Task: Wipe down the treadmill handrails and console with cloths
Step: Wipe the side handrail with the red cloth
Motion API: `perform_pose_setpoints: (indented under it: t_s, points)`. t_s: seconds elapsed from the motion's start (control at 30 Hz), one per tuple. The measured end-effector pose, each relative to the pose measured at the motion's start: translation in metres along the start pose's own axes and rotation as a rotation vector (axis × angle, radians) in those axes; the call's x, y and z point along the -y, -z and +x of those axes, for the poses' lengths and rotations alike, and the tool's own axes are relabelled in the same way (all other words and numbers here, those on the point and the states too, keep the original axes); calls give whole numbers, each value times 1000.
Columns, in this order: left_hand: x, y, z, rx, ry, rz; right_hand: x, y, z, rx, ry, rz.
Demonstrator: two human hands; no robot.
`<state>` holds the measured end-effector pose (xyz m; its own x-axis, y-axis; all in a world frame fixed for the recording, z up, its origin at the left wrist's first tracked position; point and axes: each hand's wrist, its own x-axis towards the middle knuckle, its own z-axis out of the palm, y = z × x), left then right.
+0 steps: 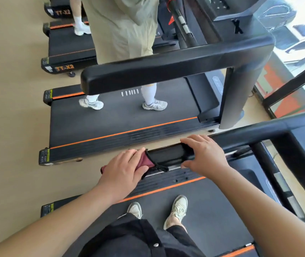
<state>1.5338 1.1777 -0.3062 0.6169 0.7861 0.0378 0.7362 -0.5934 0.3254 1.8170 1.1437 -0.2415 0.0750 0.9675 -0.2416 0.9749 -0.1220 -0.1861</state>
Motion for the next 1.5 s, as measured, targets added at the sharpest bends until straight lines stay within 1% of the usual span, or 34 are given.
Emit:
perform_pose_setpoints:
  t_s: [0.1,0.17,0.23,0.3,0.37,0.47,0.53,0.6,0.67,0.7,0.73,0.83,0.9,0.93,0.97,1.0,1.1,1.17,1.2,1.27,1.3,1.33,1.43,1.47,1.5]
  points:
    - [-25,7,23,162,94,113,2,0,3,-35,-43,38]
    - [-50,7,52,214,87,169,2,0,5,-53,-38,29]
    - [-76,4,82,246,73,121,3,0,6,-73,-37,21]
    - [-95,0,100,290,96,84,3,-2,5,-82,-46,27]
    - [-95,-5,95,230,75,95,2,-5,4,-96,-47,51]
    - [-62,-8,51,78,-104,59,1,-3,4,-94,-37,63]
    - [-26,-11,20,-30,-203,28,1,-1,4,-56,-42,57]
    - [3,-12,-2,-115,-247,19,0,2,5,-23,-55,61]
    - [13,-13,-6,-135,-254,16,-1,2,4,-20,-65,76]
    - [9,-12,1,-109,-223,19,-1,1,4,-25,-70,82]
    - [-1,-8,12,-49,-161,32,-1,1,5,-28,-76,91]
    - [-47,5,64,193,55,70,-1,-1,6,-38,-86,98]
    - [-68,4,92,314,163,-36,0,-2,6,-41,-85,94]
    - [-72,1,97,314,189,-75,0,-3,5,-45,-82,98]
    - [-74,-1,96,275,190,-68,-1,-4,5,-52,-81,102]
    - [-73,-1,88,194,161,-32,-1,-4,5,-53,-83,105]
    - [-51,-11,33,17,-42,55,-2,-6,6,-49,-83,101]
    - [-22,-15,4,-91,-153,27,-4,-6,7,-47,-90,114]
    - [-8,-14,-6,-123,-183,10,-4,-6,8,-41,-93,118]
    - [5,-10,-10,-129,-176,-12,-4,-6,8,-38,-91,118]
    - [2,-5,-3,-107,-149,-22,-5,-5,8,-38,-90,117]
    - [-6,1,8,-43,-93,-28,-4,-4,8,-36,-92,118]
    - [-34,17,65,278,173,-92,-3,-1,9,-19,-101,119]
    - [-39,19,84,400,279,-159,-2,0,9,-13,-103,110]
    - [-42,18,98,479,357,-232,-1,0,8,-13,-105,103]
